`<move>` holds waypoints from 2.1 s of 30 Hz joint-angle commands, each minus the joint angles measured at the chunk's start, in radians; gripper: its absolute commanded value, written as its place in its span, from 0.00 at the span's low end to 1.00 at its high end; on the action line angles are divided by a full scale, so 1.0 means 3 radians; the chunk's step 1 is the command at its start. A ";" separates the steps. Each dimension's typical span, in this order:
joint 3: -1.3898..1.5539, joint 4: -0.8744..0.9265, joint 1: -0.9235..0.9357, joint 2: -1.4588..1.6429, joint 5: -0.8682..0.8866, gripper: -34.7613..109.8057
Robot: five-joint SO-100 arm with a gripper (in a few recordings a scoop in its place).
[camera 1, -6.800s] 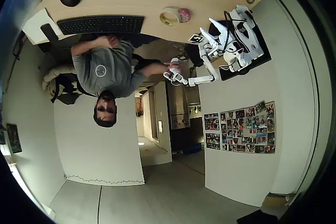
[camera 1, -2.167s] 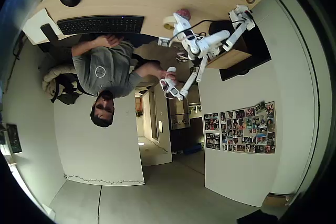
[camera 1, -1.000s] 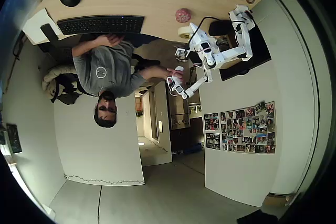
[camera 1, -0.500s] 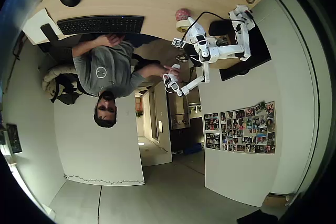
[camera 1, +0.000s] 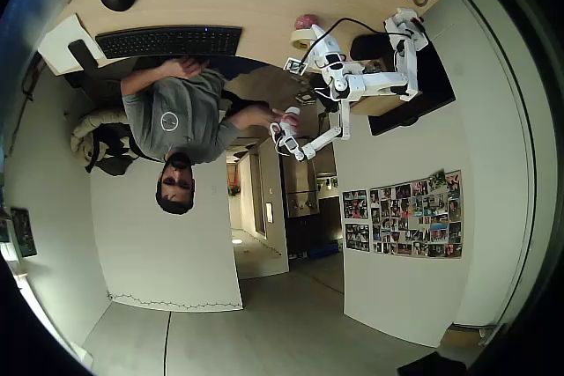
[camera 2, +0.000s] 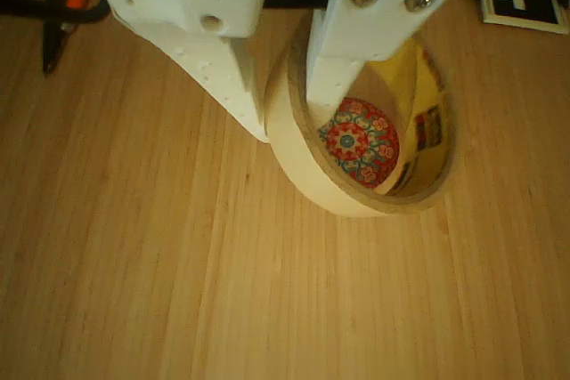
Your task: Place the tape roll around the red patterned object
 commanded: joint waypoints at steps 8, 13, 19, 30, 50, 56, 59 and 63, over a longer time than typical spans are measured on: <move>-0.0097 0.0051 -0.0026 0.0061 -0.0010 0.37; -0.0097 0.0061 -0.0026 0.0148 -0.0112 0.40; -0.0266 0.0297 -0.0026 0.0470 -0.0552 0.42; 0.1007 0.0276 -0.0286 0.1815 -0.0552 0.45; 0.2311 -0.1012 -0.0603 0.1979 -0.0399 0.45; 0.2378 -0.1002 -0.0614 0.2056 -0.0409 0.45; 0.2419 -0.1023 -0.0598 0.2071 -0.0445 0.45; 0.2444 -0.1069 -0.0583 0.2056 -0.0486 0.45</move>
